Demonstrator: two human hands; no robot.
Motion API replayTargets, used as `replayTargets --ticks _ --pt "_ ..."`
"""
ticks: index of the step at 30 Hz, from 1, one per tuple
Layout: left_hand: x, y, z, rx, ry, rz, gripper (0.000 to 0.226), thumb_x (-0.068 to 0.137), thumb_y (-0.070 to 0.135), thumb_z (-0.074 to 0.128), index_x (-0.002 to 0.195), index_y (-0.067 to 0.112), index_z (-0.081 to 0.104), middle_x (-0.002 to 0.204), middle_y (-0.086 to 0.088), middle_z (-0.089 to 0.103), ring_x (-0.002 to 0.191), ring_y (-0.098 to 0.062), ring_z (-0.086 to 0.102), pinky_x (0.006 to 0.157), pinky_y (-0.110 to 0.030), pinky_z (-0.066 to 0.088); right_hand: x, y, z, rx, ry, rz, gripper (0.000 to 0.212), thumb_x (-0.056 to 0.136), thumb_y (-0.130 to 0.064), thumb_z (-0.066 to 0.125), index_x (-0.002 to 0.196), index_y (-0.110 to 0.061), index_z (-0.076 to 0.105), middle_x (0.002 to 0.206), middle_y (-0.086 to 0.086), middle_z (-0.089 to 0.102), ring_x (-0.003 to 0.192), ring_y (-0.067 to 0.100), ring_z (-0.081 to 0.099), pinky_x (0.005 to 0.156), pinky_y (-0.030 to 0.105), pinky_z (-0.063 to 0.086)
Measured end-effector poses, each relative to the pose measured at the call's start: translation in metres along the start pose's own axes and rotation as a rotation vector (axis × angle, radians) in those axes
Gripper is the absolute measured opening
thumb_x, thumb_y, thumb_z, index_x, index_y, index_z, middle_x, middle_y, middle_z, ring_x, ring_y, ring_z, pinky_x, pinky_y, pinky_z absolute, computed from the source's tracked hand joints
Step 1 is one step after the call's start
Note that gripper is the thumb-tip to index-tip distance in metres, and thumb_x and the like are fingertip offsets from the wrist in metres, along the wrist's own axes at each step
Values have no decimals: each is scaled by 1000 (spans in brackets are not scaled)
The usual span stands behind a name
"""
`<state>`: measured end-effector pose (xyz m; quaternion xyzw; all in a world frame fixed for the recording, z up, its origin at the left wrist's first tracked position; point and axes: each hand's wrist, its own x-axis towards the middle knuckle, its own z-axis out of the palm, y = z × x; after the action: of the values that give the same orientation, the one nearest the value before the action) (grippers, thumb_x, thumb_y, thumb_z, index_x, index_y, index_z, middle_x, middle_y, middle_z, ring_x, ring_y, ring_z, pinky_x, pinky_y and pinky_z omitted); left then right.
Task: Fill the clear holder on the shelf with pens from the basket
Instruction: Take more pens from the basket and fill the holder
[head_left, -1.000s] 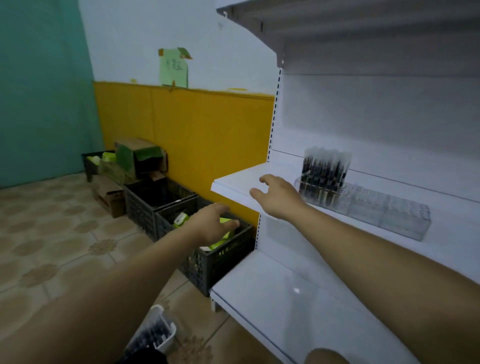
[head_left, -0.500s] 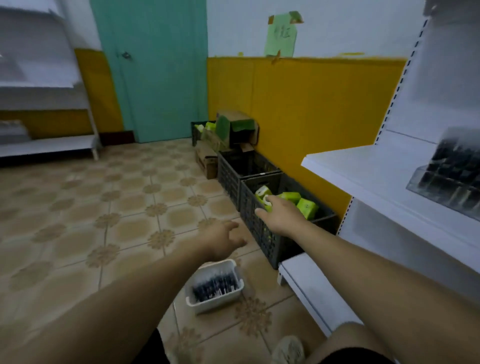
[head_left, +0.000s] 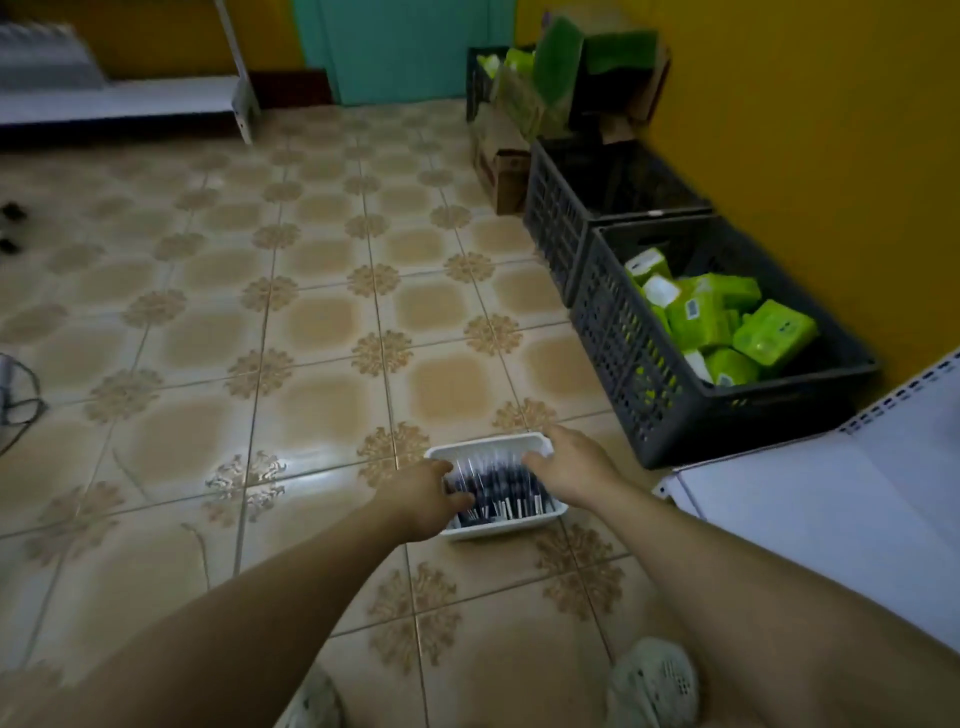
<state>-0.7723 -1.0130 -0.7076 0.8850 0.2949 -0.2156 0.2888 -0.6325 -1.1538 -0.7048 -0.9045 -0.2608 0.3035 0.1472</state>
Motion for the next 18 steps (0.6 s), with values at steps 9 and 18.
replayTargets --ticks 9,18 --pt "152 -38 85 -85 -145 -56 67 95 42 53 149 11 27 153 -11 31 132 -29 42 105 -37 38 141 49 95 -17 -201 126 65 99 -46 43 151 -13 21 140 15 46 90 26 56 71 37 48" --pt "240 -57 144 -189 -106 -180 77 94 40 56 151 8 16 156 -15 17 134 -33 37 106 -40 37 218 79 147 -36 -194 130 69 97 -47 46 151 -13 21 148 14 36 112 32 56 93 41 49"
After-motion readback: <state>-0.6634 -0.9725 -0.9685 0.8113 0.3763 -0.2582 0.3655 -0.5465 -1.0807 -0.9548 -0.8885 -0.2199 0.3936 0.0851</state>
